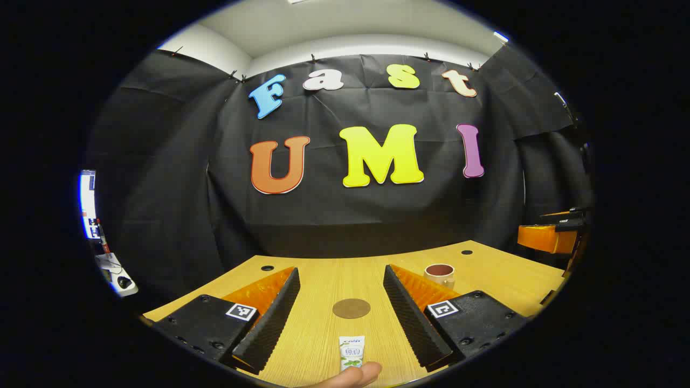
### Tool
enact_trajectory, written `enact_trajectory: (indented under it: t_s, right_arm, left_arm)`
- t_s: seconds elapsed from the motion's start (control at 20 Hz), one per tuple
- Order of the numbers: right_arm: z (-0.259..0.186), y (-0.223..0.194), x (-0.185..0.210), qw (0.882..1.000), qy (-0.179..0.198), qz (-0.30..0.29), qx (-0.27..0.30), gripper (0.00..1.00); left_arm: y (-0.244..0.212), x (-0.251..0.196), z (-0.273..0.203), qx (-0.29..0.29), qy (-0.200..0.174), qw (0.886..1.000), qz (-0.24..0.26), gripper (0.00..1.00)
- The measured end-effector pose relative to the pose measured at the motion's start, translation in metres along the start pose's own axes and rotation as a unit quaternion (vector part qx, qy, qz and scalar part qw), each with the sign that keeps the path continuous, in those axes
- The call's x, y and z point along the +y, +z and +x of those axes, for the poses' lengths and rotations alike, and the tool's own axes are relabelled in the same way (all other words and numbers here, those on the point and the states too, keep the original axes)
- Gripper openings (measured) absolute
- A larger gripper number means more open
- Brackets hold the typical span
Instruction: Put the toothbrush and toothpaste on the desktop into the cup, then pick up the cup and place it on the coaster on the desktop.
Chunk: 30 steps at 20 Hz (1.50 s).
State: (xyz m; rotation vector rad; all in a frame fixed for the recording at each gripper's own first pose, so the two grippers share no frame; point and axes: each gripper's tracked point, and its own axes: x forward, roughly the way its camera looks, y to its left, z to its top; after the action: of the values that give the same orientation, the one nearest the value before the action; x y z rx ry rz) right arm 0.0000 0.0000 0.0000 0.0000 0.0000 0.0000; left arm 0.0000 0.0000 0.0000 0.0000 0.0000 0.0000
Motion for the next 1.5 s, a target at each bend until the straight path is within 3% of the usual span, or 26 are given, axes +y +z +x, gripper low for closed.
enact_trajectory:
  t_s: [0.3,0.5,0.7,1.05,1.3,1.5]
  right_arm:
    - [-0.004,0.001,0.004,1.0,0.0,-0.021,-0.002,0.99]
    - [-0.002,-0.002,0.007,1.0,0.004,-0.023,0.006,0.96]
    - [0.003,-0.003,-0.005,1.0,-0.017,-0.014,0.002,0.98]
    - [0.025,-0.066,0.017,0.996,0.006,-0.033,0.078,0.96]
    - [0.046,-0.162,0.042,0.98,0.03,-0.026,0.193,0.96]
    - [0.056,-0.208,0.05,0.966,0.03,-0.01,0.256,0.88]
  left_arm:
    - [-0.002,0.002,0.002,0.005,-0.001,1.0,-0.011,0.99]
    - [-0.003,-0.001,0.001,0.004,-0.006,1.0,-0.013,0.99]
    - [-0.005,-0.008,0.002,0.007,-0.013,1.0,-0.014,0.99]
    - [-0.011,-0.006,0.005,0.014,-0.009,1.0,-0.012,0.99]
    - [-0.013,-0.005,0.005,0.016,-0.01,1.0,-0.011,0.99]
    - [-0.015,-0.005,0.007,0.016,-0.011,1.0,-0.008,0.99]
